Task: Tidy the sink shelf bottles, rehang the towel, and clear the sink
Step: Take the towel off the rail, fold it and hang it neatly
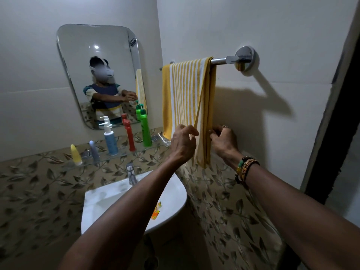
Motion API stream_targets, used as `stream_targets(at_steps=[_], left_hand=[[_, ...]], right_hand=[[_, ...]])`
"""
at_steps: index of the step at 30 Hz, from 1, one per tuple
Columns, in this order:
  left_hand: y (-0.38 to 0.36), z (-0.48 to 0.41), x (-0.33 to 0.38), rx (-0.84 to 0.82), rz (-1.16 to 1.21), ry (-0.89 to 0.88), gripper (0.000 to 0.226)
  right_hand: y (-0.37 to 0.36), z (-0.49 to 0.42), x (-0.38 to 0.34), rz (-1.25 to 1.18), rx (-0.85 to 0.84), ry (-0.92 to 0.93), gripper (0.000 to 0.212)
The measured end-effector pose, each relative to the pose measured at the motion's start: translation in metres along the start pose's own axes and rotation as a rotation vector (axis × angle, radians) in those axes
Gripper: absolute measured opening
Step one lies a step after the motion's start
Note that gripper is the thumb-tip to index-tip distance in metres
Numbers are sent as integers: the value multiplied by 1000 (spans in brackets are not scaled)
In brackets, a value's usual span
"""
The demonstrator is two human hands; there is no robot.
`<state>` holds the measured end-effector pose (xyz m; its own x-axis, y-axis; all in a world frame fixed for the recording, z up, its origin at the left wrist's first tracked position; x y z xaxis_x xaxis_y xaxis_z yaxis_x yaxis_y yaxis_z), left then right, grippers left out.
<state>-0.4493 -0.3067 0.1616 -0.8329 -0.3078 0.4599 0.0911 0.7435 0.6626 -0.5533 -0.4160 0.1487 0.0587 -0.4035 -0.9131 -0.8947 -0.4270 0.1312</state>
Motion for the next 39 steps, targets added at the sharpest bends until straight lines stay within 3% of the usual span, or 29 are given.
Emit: stream_targets(at_steps=[5, 9, 17, 22, 26, 29, 31, 34, 37, 39], left_hand=[[-6, -1, 7, -28, -3, 23, 37], [-6, -2, 10, 19, -13, 12, 25], [0, 2, -11, 95, 24, 87, 13], [6, 3, -14, 117, -6, -12, 9], [3, 5, -10, 57, -56, -104, 12], [0, 7, -1, -33, 5, -105, 25], [-3, 7, 5, -43, -14, -114, 34], [-4, 4, 2, 26, -8, -53, 25], [-4, 2, -7, 32, 46, -20, 23], [-2, 1, -14, 24, 73, -13, 25]], right_hand=[[-2, -2, 2, -48, -3, -5, 19], [-4, -5, 6, -80, -19, -22, 12], [0, -7, 8, -75, -12, -29, 19], [-2, -3, 8, -94, -7, -10, 15], [2, 2, 8, -130, 67, 42, 9], [-2, 7, 3, -206, -21, 92, 10], [-5, 10, 0, -225, -83, 90, 17], [-7, 9, 0, -188, -73, 46, 25], [-4, 8, 1, -117, -30, 78, 18], [-3, 8, 1, -87, 2, 80, 38]])
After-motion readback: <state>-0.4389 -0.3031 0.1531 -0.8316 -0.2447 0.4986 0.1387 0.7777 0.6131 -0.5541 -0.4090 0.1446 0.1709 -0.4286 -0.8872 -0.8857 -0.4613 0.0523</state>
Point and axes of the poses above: each hand's wrist, its own z-axis away from the middle knuckle, its own y-axis out of the back of the hand, x = y × z, the point moved 4 cm from there along -z, towards the middle knuckle, and after that the axes turned 9 degrees about -z, right-handed, at the moved point
